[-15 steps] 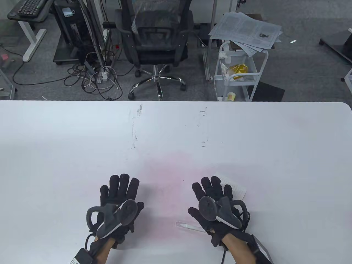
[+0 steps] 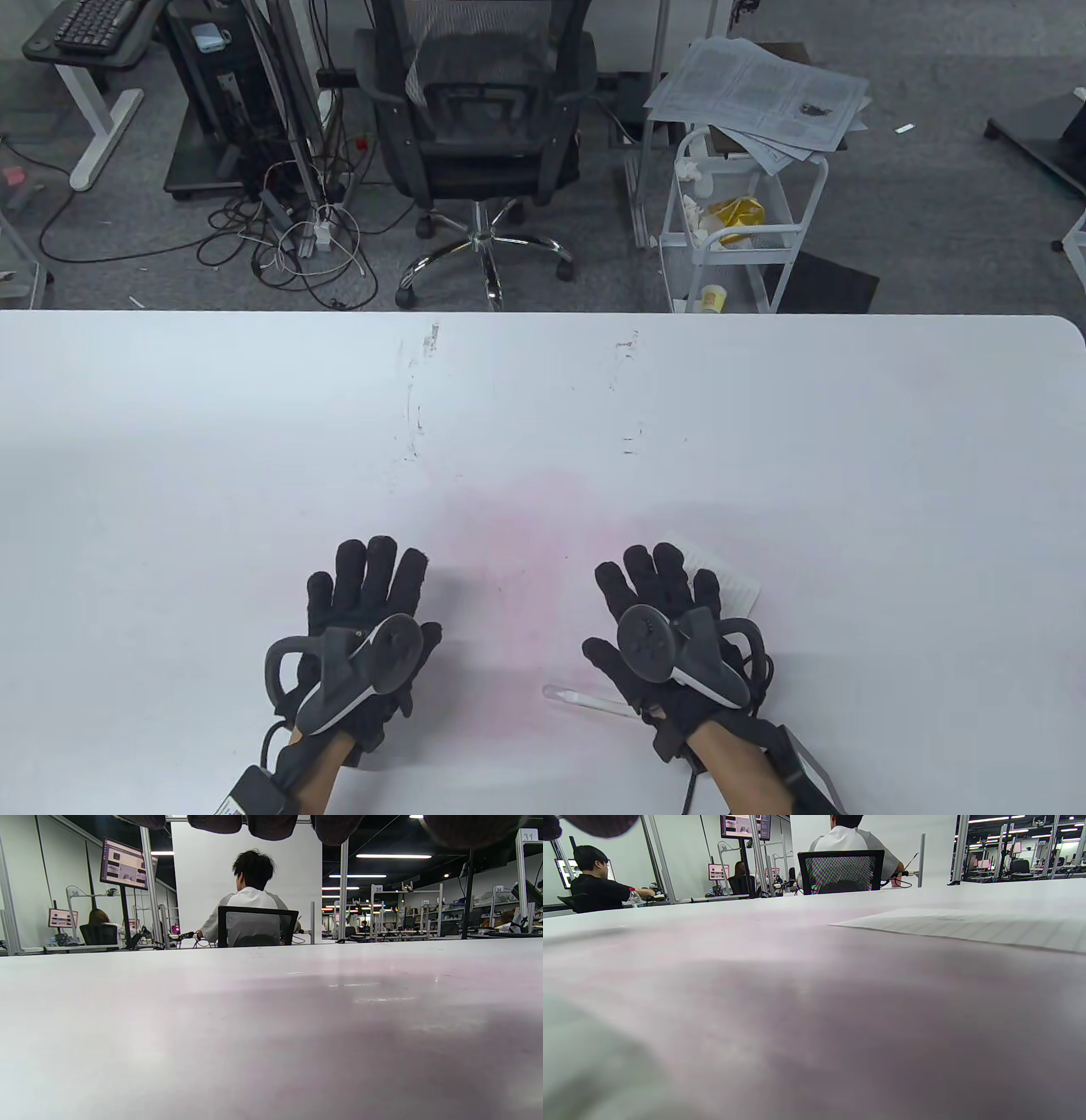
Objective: Squeeze and apply correction pen on text
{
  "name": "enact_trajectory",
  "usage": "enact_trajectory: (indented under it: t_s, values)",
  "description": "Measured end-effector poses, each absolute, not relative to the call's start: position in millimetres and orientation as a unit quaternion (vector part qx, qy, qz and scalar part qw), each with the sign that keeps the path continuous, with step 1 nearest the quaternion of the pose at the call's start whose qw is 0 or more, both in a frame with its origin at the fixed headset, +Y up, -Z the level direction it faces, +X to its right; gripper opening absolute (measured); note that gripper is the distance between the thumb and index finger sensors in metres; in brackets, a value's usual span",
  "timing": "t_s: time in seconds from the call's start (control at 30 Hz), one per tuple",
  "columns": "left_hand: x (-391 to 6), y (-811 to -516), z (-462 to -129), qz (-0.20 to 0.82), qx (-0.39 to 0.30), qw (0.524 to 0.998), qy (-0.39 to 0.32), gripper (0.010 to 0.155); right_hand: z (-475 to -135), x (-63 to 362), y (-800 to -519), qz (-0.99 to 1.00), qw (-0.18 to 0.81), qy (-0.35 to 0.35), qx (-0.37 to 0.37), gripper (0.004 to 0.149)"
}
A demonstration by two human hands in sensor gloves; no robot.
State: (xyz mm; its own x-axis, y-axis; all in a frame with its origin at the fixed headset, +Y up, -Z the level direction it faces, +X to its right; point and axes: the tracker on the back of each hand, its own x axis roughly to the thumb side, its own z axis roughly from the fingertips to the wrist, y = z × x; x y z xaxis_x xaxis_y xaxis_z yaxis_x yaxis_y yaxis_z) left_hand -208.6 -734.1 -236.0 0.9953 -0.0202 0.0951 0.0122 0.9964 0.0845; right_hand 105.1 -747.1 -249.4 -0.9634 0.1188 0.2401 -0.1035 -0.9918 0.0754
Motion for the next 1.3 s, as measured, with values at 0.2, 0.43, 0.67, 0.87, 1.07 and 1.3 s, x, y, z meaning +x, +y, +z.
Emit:
enact_trajectory:
  t_s: [0.2, 0.43, 0.67, 0.87, 1.07, 1.3]
  values:
    - [-208.9, -734.1, -236.7, -0.01, 0.04, 0.998, -0.049, 0.079, -249.7, 105.2, -747.5, 0.99, 0.057, 0.032, 0.123, 0.08]
    - [-209.0, -733.9, -236.5, -0.01, 0.042, 0.998, -0.049, 0.078, -249.3, 104.6, -747.3, 0.99, 0.054, 0.029, 0.125, 0.08]
    - [-208.9, -734.4, -236.4, -0.012, 0.04, 0.998, -0.049, 0.078, -249.3, 104.6, -747.6, 0.99, 0.054, 0.03, 0.125, 0.08]
    - [-208.7, -734.3, -235.9, -0.013, 0.04, 0.998, -0.047, 0.078, -249.0, 104.8, -747.1, 0.99, 0.054, 0.026, 0.125, 0.08]
    - [-208.3, -734.5, -235.6, -0.016, 0.035, 0.998, -0.046, 0.078, -250.3, 110.2, -747.1, 0.991, 0.06, 0.026, 0.116, 0.079]
    - [-208.7, -734.5, -235.3, -0.016, 0.034, 0.998, -0.044, 0.078, -255.4, 134.4, -741.2, 0.995, 0.064, 0.011, 0.074, 0.079]
